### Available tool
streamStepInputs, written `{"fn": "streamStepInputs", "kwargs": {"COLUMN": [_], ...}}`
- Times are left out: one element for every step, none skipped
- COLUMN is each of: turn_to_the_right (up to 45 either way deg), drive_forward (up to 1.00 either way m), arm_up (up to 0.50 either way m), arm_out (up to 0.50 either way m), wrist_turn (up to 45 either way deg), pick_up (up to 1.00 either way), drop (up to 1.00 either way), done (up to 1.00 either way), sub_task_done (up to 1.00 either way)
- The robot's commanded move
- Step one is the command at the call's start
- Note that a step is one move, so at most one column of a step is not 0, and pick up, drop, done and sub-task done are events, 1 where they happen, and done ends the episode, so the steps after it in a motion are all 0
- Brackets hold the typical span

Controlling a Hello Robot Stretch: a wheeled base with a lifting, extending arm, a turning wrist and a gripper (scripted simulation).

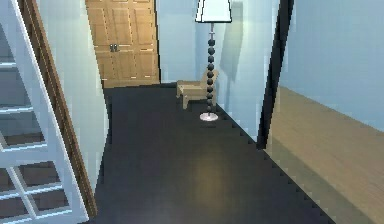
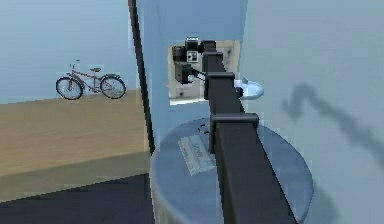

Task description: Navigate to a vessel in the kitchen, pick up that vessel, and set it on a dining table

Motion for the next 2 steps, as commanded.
{"fn": "streamStepInputs", "kwargs": {"turn_to_the_right": [0.0,0.0], "drive_forward": [0.00,0.00], "arm_up": [0.00,0.00], "arm_out": [0.00,-0.10], "wrist_turn": [0.0,0.0], "pick_up": [0.00,0.00], "drop": [1.00,0.00], "done": [0.00,0.00], "sub_task_done": [0.00,0.00]}}
